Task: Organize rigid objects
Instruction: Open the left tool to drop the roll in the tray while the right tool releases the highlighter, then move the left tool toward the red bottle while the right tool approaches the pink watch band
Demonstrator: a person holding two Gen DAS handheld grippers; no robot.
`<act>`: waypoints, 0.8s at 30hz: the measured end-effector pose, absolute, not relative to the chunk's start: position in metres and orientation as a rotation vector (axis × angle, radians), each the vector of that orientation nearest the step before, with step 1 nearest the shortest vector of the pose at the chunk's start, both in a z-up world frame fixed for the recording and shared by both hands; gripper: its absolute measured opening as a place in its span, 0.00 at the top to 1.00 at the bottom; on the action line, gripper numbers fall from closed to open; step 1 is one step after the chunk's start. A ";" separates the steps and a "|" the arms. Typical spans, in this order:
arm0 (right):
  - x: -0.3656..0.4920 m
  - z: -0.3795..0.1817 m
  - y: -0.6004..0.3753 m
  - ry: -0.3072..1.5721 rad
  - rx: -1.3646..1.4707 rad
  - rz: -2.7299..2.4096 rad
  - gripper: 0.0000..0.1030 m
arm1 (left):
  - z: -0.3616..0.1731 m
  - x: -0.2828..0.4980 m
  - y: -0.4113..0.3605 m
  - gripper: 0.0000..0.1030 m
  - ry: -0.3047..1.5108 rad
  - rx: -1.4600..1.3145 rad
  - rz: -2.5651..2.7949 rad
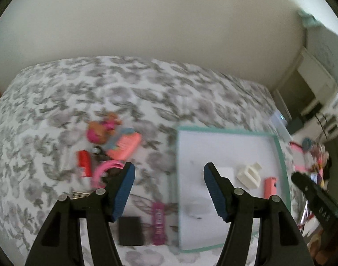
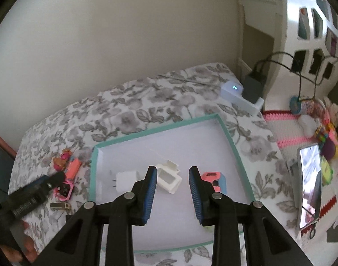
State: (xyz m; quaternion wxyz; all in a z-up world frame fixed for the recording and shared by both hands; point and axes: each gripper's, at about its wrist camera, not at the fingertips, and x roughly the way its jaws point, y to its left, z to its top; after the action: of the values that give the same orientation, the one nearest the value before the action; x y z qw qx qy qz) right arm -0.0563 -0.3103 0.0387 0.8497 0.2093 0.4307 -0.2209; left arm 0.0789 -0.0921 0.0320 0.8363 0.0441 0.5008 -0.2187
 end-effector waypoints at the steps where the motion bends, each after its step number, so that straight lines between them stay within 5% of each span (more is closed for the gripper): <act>1: -0.054 0.038 -0.306 0.910 0.433 -0.455 0.68 | 0.033 0.084 -0.082 0.36 1.056 0.083 -0.439; 12: -0.020 0.017 -0.254 0.964 0.404 -0.321 0.63 | 0.021 0.123 0.011 0.36 1.075 0.016 -0.197; 15: -0.010 0.011 -0.235 0.976 0.382 -0.293 0.52 | 0.019 0.131 0.034 0.35 1.077 -0.004 -0.140; 16: -0.007 0.009 -0.230 0.979 0.377 -0.283 0.50 | 0.018 0.134 0.042 0.34 1.077 -0.011 -0.121; 18: 0.000 0.007 -0.219 0.986 0.365 -0.259 0.49 | 0.017 0.137 0.053 0.14 1.078 -0.024 -0.101; 24: 0.019 -0.004 -0.187 1.009 0.345 -0.184 0.45 | 0.012 0.147 0.077 0.13 1.073 -0.056 -0.073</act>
State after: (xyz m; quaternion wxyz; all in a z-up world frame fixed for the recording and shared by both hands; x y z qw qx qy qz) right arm 0.0194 -0.1865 -0.0038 0.8571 0.1640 0.4804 -0.0874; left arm 0.1467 0.0768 0.0120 0.8586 -0.0269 0.5108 -0.0346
